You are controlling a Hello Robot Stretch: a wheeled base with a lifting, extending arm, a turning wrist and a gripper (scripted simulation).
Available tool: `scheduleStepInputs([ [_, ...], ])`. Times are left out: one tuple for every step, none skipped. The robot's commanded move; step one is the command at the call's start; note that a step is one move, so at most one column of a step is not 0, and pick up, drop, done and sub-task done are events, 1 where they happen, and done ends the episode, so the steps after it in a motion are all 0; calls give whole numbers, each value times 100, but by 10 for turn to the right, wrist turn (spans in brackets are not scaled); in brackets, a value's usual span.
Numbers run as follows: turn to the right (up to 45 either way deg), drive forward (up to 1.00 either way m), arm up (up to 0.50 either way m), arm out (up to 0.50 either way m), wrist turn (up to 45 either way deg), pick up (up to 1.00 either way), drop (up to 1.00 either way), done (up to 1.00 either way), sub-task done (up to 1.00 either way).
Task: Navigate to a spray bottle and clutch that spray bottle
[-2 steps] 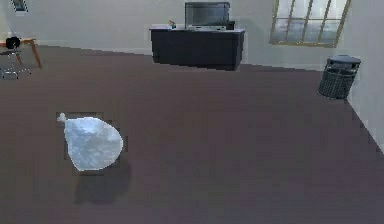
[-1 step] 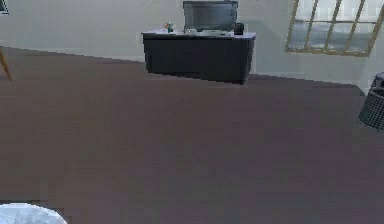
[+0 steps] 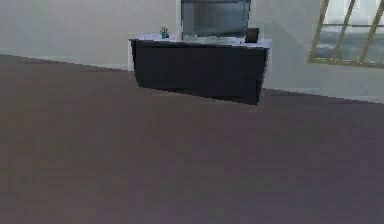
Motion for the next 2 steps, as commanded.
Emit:
scheduleStepInputs([
  [0, 100, 0, 0, 0, 0, 0, 0, 0],
  [0, 100, 0, 0, 0, 0, 0, 0, 0],
])
